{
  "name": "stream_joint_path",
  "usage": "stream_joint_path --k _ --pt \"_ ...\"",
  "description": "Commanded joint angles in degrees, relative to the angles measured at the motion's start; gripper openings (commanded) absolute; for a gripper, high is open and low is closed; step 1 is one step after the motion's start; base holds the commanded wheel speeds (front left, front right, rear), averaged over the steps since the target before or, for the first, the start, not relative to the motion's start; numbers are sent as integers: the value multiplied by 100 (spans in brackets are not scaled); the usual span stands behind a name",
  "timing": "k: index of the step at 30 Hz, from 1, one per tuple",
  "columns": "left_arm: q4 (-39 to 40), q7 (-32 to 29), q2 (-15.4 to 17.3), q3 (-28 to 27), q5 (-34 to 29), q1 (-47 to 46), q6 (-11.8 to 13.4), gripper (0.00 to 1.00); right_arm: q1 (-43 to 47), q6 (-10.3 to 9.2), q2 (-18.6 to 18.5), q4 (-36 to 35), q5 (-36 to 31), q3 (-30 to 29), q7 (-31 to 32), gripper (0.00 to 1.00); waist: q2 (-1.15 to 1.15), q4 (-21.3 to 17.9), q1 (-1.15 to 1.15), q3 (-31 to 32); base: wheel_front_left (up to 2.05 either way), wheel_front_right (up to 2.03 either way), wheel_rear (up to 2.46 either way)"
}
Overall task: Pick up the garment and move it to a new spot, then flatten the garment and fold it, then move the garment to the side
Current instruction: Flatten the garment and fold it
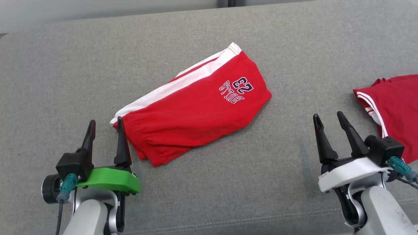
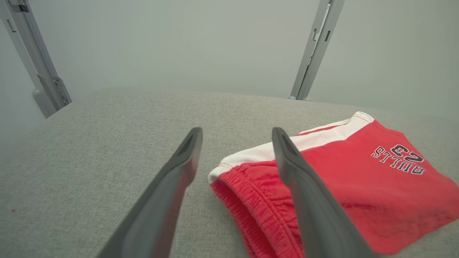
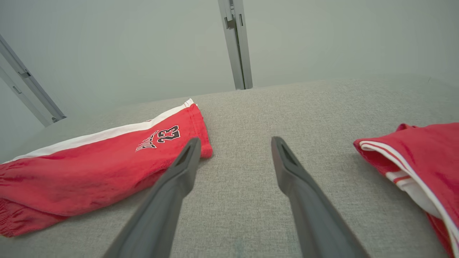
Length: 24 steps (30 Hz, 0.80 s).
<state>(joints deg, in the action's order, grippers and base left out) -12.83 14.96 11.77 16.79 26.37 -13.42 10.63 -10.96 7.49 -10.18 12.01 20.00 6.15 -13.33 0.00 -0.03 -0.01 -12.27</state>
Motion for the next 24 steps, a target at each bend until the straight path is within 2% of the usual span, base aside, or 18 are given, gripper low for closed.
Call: stream_joint_path --k 1,8,16,24 --pt "34 22 45 -2 -60 94 59 100 103 -1 26 -92 -63 -32 31 100 0 -40 1 75 0 0 0" --pt "40 7 8 64 -70 162 103 100 257 -1 99 -382 -181 -173 263 100 0 60 1 79 0 0 0" --pt "66 -9 -80 134 -56 -15 69 100 154 -1 -24 -527 -197 -314 450 100 0 359 1 1 0 0 0" --pt "42 10 -332 285 -55 -227 -29 100 -576 -1 -467 19 7 -272 653 100 0 1022 1 -355 0 0 0"
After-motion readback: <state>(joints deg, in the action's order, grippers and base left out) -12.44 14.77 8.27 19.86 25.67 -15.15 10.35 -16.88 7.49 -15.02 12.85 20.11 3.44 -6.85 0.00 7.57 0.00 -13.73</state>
